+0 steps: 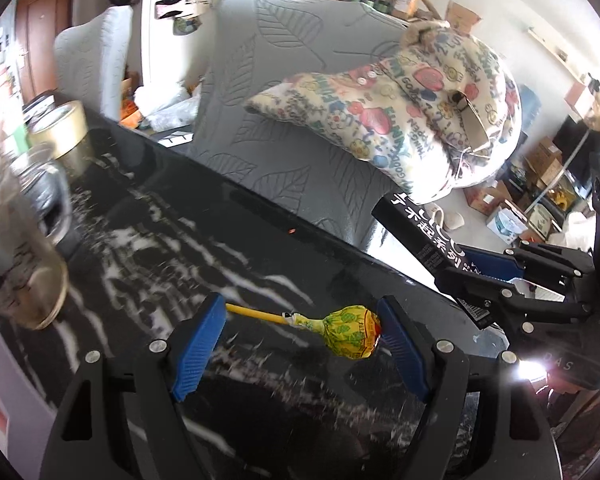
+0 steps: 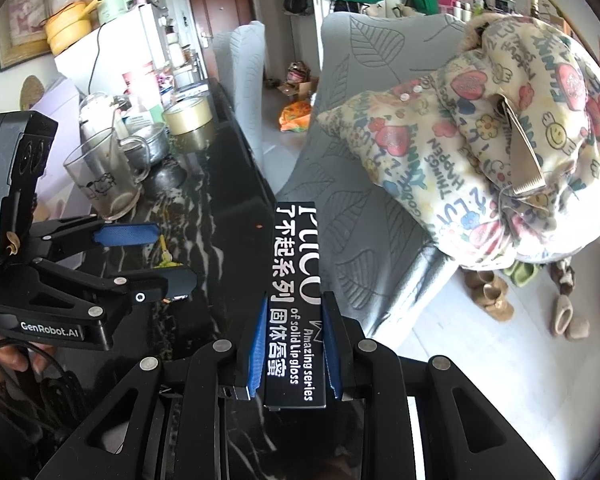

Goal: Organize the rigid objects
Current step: 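Grasp the yellow-green lollipop with the left gripper while the right gripper holds the black box, then carry the lollipop with the left gripper while the right gripper carries the black box toward the white box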

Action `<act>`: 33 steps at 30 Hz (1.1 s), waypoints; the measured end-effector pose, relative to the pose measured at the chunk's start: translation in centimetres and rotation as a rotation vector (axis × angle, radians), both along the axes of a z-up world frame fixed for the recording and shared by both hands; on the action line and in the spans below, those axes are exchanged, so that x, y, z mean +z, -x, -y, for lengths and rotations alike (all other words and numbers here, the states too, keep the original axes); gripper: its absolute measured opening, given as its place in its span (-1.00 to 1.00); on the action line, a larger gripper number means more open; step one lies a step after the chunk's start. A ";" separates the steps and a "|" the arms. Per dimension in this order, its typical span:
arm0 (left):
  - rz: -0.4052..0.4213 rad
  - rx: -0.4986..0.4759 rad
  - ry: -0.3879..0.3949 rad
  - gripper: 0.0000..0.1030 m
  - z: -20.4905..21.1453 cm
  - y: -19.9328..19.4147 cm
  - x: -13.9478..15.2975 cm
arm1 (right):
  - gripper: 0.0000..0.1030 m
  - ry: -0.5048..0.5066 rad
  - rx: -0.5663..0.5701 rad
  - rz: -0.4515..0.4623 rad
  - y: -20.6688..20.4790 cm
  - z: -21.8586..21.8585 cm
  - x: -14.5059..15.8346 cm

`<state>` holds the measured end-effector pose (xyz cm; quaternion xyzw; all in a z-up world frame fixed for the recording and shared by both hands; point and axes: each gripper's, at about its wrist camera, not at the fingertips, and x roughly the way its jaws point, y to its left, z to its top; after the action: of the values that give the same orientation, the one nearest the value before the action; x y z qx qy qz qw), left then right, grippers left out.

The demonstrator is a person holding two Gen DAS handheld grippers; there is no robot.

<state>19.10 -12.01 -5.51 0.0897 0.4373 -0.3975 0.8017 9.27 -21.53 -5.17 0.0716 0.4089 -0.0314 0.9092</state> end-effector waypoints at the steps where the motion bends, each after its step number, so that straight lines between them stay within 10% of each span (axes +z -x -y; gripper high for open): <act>1: 0.001 0.011 0.002 0.52 -0.6 0.0 0.2 | -0.51 0.000 0.008 0.002 0.0 -0.3 0.1; 33: 0.086 0.473 0.006 0.52 -18.3 6.6 4.7 | -0.51 -0.034 0.500 0.062 0.1 -15.6 1.2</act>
<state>12.48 6.30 -0.77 -0.0008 0.4102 -0.1960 0.8907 9.15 -5.95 -3.93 -0.0154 0.3863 0.2036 0.8995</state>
